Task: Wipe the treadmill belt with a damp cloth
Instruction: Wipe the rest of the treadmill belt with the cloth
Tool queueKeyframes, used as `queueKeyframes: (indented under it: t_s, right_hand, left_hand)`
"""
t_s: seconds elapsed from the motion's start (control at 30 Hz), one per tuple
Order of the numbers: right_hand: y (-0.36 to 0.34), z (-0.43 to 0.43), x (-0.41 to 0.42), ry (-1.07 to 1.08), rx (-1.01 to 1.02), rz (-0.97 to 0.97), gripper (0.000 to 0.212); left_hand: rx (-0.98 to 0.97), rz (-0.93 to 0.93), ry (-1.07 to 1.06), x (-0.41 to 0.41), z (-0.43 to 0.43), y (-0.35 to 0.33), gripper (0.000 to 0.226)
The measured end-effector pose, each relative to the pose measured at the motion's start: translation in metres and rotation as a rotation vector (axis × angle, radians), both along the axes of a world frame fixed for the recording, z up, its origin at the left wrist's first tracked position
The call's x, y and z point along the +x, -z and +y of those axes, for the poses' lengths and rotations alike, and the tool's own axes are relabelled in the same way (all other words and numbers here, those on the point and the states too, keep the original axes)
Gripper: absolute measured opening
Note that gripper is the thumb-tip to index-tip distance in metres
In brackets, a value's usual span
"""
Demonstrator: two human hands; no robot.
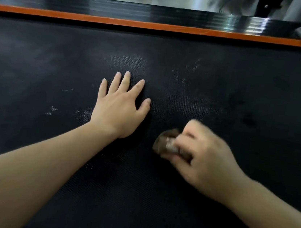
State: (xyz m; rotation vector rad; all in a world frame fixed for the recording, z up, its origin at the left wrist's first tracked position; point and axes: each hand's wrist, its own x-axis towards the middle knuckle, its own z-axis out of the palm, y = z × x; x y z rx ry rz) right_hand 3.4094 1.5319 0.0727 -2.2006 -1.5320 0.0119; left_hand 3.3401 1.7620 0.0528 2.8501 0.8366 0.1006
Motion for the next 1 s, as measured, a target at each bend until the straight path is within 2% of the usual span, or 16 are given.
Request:
queueKeyframes:
  t_s: [0.03, 0.07, 0.17, 0.23, 0.33, 0.4, 0.53, 0.57, 0.6, 0.67, 0.73, 0.77, 0.8, 0.9, 0.93, 1.0]
  right_hand:
    - [0.000, -0.007, -0.001, -0.067, -0.020, 0.004, 0.036]
    - [-0.002, -0.011, 0.008, -0.041, -0.029, -0.013, 0.039]
    - [-0.009, -0.015, 0.048, 0.349, -0.013, -0.031, 0.042]
    - [-0.007, -0.021, 0.036, 0.445, 0.013, 0.001, 0.033]
    - [-0.010, -0.040, -0.024, 0.170, -0.073, 0.051, 0.025]
    - [-0.012, -0.056, -0.019, 0.110, -0.110, 0.063, 0.024]
    - [-0.009, -0.059, 0.052, 0.558, -0.014, -0.007, 0.024]
    - [-0.005, -0.060, 0.052, 0.593, -0.009, -0.018, 0.023]
    - [-0.003, -0.060, 0.041, 0.545, -0.016, -0.032, 0.021]
    - [-0.004, -0.064, 0.005, 0.294, -0.041, 0.011, 0.019]
    - [-0.008, -0.072, -0.001, 0.081, -0.069, 0.049, 0.024]
    - [-0.007, -0.072, 0.015, 0.075, -0.060, 0.011, 0.022]
    - [-0.006, -0.069, 0.038, 0.160, -0.035, -0.032, 0.018]
    - [-0.004, -0.063, 0.109, 0.666, 0.000, -0.043, 0.024]
    - [0.002, -0.060, 0.110, 0.714, 0.011, -0.068, 0.026]
    - [0.005, -0.054, 0.083, 0.537, 0.024, -0.084, 0.024]
  left_hand:
    - [0.004, -0.001, 0.001, 0.000, 0.000, 0.000, 0.067]
    - [0.005, 0.001, 0.003, 0.001, 0.000, -0.001, 0.067]
    - [-0.002, 0.008, 0.010, 0.000, 0.000, 0.000, 0.066]
    - [-0.006, 0.001, 0.008, 0.000, -0.002, 0.000, 0.066]
    - [0.000, 0.024, 0.007, 0.000, -0.002, -0.003, 0.066]
    - [-0.026, 0.045, -0.013, 0.002, -0.004, -0.007, 0.064]
    - [-0.121, -0.001, -0.051, 0.021, -0.032, -0.016, 0.052]
    - [-0.157, -0.008, -0.054, 0.029, -0.044, -0.017, 0.050]
    - [-0.195, -0.009, -0.066, 0.037, -0.056, -0.017, 0.050]
    - [-0.211, -0.009, -0.091, 0.047, -0.074, -0.012, 0.051]
    - [-0.134, -0.018, -0.082, 0.047, -0.083, -0.005, 0.056]
    - [-0.101, -0.026, -0.066, 0.046, -0.084, -0.002, 0.060]
    - [-0.086, -0.032, -0.045, 0.045, -0.084, -0.002, 0.062]
    - [-0.090, -0.047, 0.046, 0.046, -0.084, -0.002, 0.063]
    - [-0.082, -0.052, 0.062, 0.046, -0.084, -0.002, 0.063]
    - [-0.072, -0.059, 0.066, 0.047, -0.084, -0.002, 0.064]
